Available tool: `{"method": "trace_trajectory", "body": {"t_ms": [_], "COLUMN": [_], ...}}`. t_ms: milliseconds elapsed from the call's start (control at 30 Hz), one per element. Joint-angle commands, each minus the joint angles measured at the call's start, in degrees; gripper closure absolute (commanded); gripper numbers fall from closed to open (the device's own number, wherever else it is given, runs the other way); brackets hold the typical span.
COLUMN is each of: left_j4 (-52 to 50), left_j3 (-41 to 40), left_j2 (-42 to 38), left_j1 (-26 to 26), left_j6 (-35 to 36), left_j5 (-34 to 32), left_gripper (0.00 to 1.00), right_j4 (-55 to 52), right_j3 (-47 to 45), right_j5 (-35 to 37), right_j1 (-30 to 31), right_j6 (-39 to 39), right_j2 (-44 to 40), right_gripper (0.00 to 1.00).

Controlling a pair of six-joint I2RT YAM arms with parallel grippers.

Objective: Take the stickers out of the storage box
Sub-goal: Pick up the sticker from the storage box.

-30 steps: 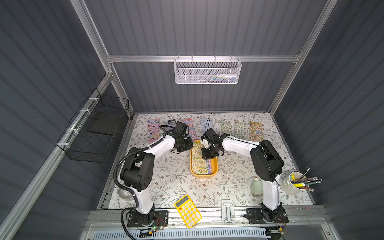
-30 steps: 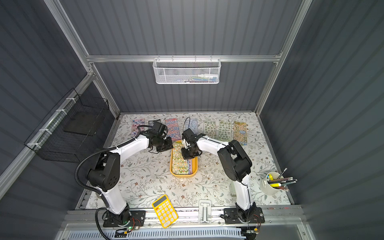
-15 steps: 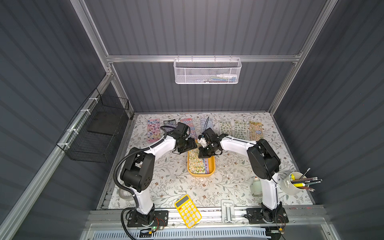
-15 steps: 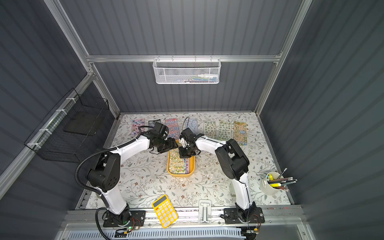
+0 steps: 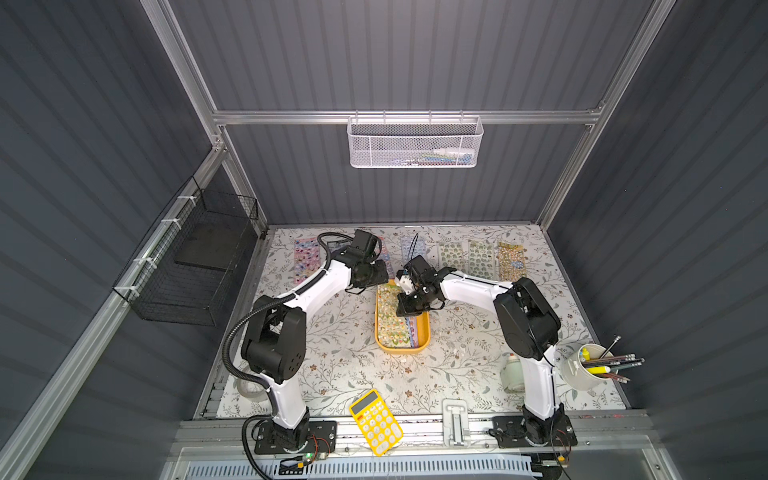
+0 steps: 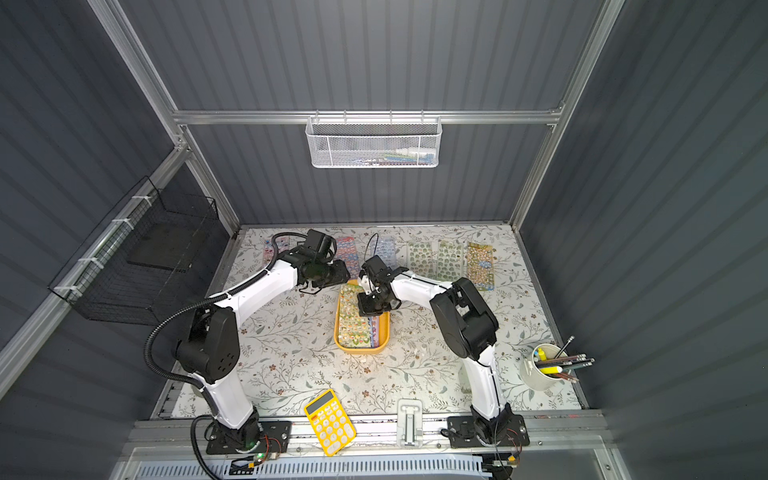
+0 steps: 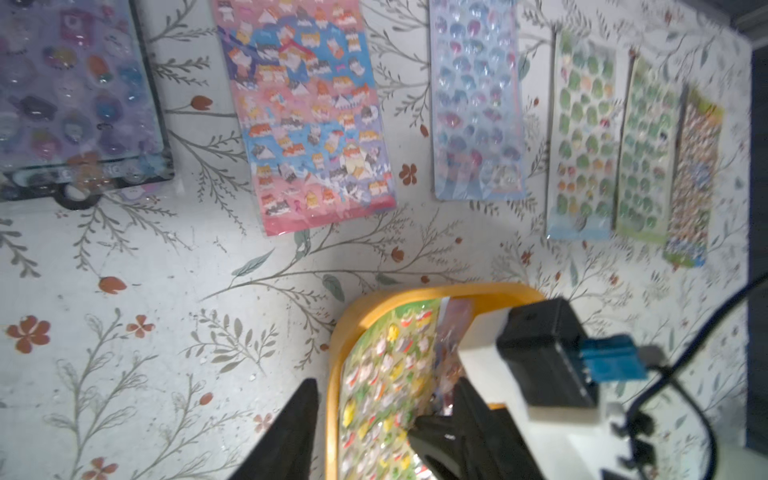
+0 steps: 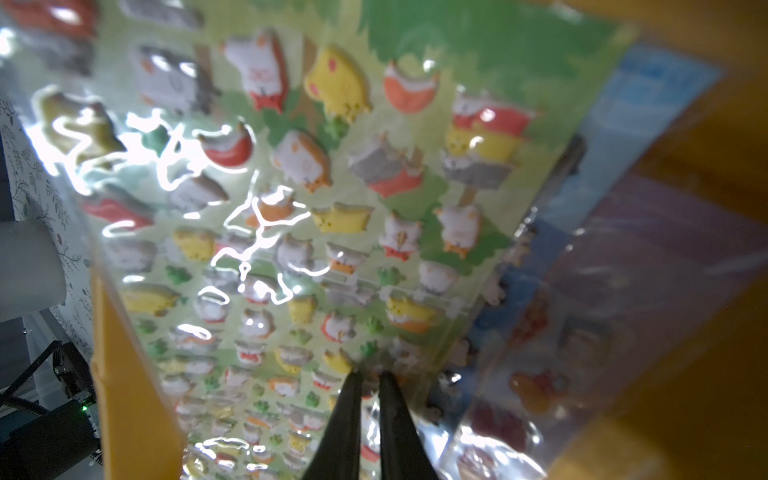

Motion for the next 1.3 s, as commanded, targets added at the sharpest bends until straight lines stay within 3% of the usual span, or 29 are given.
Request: {"method": "trace_trajectory", "body": {"t_ms": [0,300,533,667,900,1267], "left_j4": [-1.5,-0.6,-0.4,-0.7,-0.6,-2.8], "left_j3": [1.2,1.2,2.2,2.0,2.9,8.6], "left_j2": [2.1,3.9,5.4,4.3,0.5,-5.7], "left_j1": [-0.2,-0.3,-0.5,-0.5,-0.5,-0.3], "left_j6": [1.3,0.6,0.3,0.5,2.4,6.2], "left_j5": [-0.9,-1.1,0.8,0.6,2.5,6.1], "left_gripper": [0.59,0.64,1.0,1.0,1.0,1.0], "right_j4": [0.6,0.5,0.5,1.1,1.3,1.0], "right_j3": [-1.1,-1.0,-1.0,-1.7,-2.8,-3.3], "right_j5": [-0.3,-0.4,-0.4,0.0,2.4,12.8], "right_j1": [0.6,0.5,0.3,0.3,-0.4,-1.6], "right_j6": [-0.1,0.0,0.0,0.0,-2.0,-7.2], "right_j2": [4.7,4.8,4.8,3.4,-4.5,-21.5], "right_gripper": [0.86,0.86,0.86,0.85,0.73,0.56]}}
